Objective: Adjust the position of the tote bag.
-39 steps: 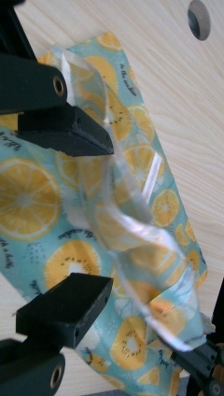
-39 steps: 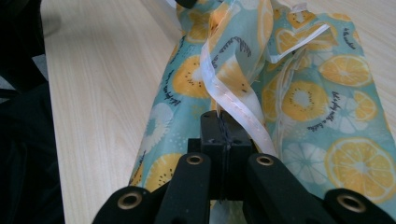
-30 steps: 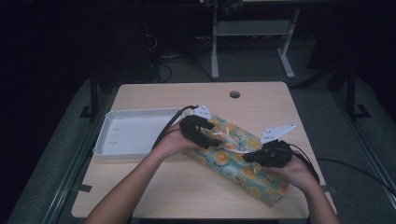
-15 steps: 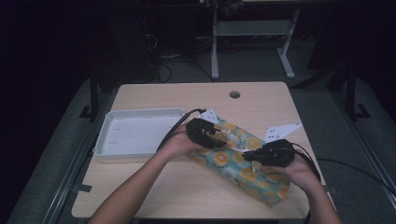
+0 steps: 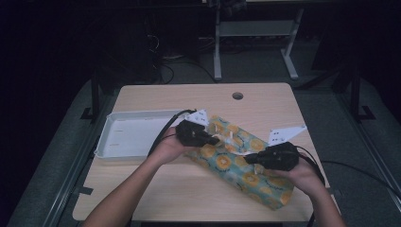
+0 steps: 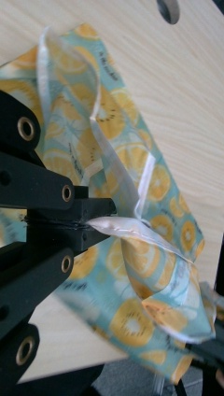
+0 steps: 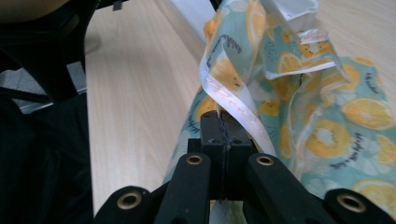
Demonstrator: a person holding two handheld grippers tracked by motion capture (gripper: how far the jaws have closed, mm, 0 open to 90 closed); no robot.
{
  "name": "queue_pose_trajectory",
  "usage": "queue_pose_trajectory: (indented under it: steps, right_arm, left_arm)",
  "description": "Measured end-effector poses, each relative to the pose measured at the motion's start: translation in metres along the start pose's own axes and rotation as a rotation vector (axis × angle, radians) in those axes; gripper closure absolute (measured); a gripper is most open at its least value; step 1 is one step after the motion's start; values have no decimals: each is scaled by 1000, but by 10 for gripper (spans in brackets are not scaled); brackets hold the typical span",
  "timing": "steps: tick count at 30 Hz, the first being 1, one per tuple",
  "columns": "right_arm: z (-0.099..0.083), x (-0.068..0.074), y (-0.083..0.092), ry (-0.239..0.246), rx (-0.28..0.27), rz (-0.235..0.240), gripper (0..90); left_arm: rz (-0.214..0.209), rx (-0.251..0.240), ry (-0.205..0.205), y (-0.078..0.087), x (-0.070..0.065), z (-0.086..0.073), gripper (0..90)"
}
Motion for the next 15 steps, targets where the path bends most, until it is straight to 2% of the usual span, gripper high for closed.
queue_pose_trajectory:
  steps: [7, 13, 15]
  right_arm:
    - [-1, 21, -8, 15, 22, 36, 890]
    - [-13, 36, -23, 3, 75, 74, 873]
    - [-17, 39, -26, -10, 86, 88, 788]
  left_arm:
    - [-25, 19, 24, 26, -22, -20, 892]
    - [-35, 57, 47, 33, -33, -42, 893]
    - [-33, 75, 60, 32, -34, -49, 893]
Point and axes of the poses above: each handheld gripper's, and its own axes: y roughly backward along the jaws, z roughly out of its top, x roughly to its left, the point moved 2 cm from there along -y, roughly forward along the jaws, and after that the axes turned 12 degrees about -x, right-handed, at the moved point
